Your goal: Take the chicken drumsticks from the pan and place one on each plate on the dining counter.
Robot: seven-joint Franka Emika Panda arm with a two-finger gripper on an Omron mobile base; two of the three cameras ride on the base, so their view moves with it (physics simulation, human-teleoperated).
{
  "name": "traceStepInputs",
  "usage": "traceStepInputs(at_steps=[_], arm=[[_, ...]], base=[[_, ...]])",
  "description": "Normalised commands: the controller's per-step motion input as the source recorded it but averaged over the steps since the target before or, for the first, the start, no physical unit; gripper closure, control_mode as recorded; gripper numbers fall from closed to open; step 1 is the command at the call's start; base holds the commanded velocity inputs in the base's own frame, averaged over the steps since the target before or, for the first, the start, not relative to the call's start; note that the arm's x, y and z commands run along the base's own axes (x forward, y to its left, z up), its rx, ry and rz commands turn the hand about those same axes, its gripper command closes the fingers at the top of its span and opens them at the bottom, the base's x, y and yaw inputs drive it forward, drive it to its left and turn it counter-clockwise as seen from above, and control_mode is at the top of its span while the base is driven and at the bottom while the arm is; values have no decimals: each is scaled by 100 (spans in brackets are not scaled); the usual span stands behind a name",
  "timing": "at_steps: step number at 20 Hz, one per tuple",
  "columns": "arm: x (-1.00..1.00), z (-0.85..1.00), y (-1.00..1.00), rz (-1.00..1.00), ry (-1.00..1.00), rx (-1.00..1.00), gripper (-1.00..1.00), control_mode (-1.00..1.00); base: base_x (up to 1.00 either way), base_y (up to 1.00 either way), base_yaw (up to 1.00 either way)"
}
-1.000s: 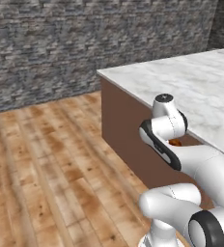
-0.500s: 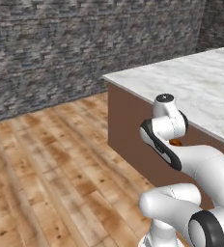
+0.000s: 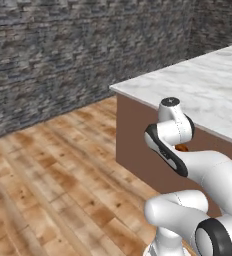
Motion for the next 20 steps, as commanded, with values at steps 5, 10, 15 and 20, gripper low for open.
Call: traceStepInputs(at_steps=[5,10,15,20], arm=[[0,0,0,0,0,0,100,100],[0,0,0,0,0,0,100,100],[0,0,0,0,0,0,100,100],[0,0,0,0,0,0,100,100]], base=[[62,78,-27],[62,78,-27],[62,78,-28],[62,79,-28]])
